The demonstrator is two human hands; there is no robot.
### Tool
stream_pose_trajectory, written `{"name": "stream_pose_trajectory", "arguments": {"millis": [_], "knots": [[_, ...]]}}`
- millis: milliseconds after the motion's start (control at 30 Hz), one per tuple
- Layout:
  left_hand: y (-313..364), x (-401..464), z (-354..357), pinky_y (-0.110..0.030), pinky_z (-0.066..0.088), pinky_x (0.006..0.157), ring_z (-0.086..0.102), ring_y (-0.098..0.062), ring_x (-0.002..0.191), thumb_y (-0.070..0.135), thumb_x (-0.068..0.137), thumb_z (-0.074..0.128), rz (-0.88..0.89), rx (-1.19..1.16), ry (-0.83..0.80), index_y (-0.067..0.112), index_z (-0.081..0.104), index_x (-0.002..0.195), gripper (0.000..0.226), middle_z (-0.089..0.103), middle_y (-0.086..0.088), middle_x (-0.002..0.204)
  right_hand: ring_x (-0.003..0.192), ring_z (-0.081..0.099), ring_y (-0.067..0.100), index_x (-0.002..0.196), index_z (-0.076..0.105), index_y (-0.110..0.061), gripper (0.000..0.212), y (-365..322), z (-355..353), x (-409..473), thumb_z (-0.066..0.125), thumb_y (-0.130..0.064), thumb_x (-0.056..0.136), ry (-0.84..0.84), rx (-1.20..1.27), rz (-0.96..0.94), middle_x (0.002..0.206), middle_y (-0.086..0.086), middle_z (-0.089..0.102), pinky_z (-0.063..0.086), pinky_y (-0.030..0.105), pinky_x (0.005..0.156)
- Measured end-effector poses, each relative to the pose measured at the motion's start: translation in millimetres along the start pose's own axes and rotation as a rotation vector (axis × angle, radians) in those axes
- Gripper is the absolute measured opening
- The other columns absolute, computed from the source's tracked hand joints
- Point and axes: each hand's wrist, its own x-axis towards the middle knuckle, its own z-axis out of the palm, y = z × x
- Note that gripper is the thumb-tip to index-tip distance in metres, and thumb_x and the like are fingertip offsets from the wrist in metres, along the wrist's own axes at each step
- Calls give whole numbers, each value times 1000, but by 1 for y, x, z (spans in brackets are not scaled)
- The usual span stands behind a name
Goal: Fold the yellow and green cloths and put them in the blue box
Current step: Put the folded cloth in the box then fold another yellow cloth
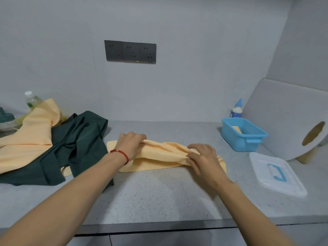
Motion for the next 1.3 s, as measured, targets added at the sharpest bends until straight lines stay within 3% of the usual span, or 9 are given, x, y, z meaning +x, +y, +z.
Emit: {"name": "stream_pose_trajectory", "arguments": {"millis": [133, 267, 367, 433, 500, 567, 733, 1133, 1300], "knots": [[5, 25, -12, -36, 26, 78, 45, -22, 102, 7, 97, 51, 99, 350, 104, 30, 66, 106, 28, 58, 6, 99, 79, 46, 24, 83, 65, -22, 17, 1, -21, 40, 66, -5, 83, -59, -383, 23, 87, -1, 51, 31, 36, 70], [17, 55, -18, -33, 32, 71, 57, -24, 88, 3, 94, 48, -82, 414, 67, 21, 67, 101, 27, 46, 0, 89, 66, 42, 26, 88, 42, -20, 19, -4, -22, 91, 47, -1, 90, -137, -472, 292, 77, 0, 56, 28, 34, 58], [18, 90, -7, -35, 41, 69, 63, -31, 98, 2, 97, 40, -291, 149, 62, 18, 54, 132, 40, 59, -6, 102, 96, 56, 33, 131, 40, -14, 37, 15, -2, 124, 38, 0, 97, -124, -197, 431, 128, 11, 57, 44, 40, 74], [19, 99, 12, -44, 44, 92, 50, -39, 129, 15, 102, 40, -332, -101, -10, 17, 15, 160, 63, 44, -22, 144, 150, 21, 40, 161, -6, -30, 79, 23, 13, 130, 37, -3, 101, -271, -13, 430, 169, 10, -8, 35, 59, 108], [24, 84, 44, -54, 17, 121, 7, -37, 154, 32, 105, 35, -298, -94, -103, 21, -9, 161, 72, -2, -18, 168, 156, -11, 35, 157, -21, -39, 81, 28, 37, 118, 38, -17, 106, -414, -31, 330, 165, 2, -31, 15, 67, 118], [25, 61, 85, -56, -2, 124, -14, -30, 155, 41, 105, 26, -240, -6, -153, 23, -8, 161, 69, -17, -11, 168, 156, -12, 28, 161, -9, -36, 64, 39, 67, 95, 28, -37, 109, -509, -55, 266, 167, -3, -26, 9, 65, 121], [18, 36, 126, -56, -6, 123, -21, -26, 154, 53, 104, 15, -216, -51, -265, 39, -9, 160, 62, -25, 0, 166, 157, -9, 16, 162, 4, -41, 56, 44, 96, 61, 14, -52, 108, -574, 13, 407, 170, -7, -12, -6, 53, 124], [42, -35, 97, -56, -5, 123, -22, -30, 153, 58, 98, 26, -161, -171, -264, 45, -11, 158, 71, -26, -5, 166, 137, 27, 28, 150, 30, -44, 62, 2, 33, -16, 23, -66, 93, -471, -249, 524, 167, 2, 1, 31, 51, 94], [47, -72, 79, -59, 8, 122, -19, -37, 152, 57, 93, 31, -169, -154, -228, 44, -4, 158, 75, -29, -5, 165, 110, 40, 25, 132, 47, -36, 66, -20, 10, -44, 19, -73, 85, -464, -297, 395, 119, 2, 46, 29, 49, 85]]}}
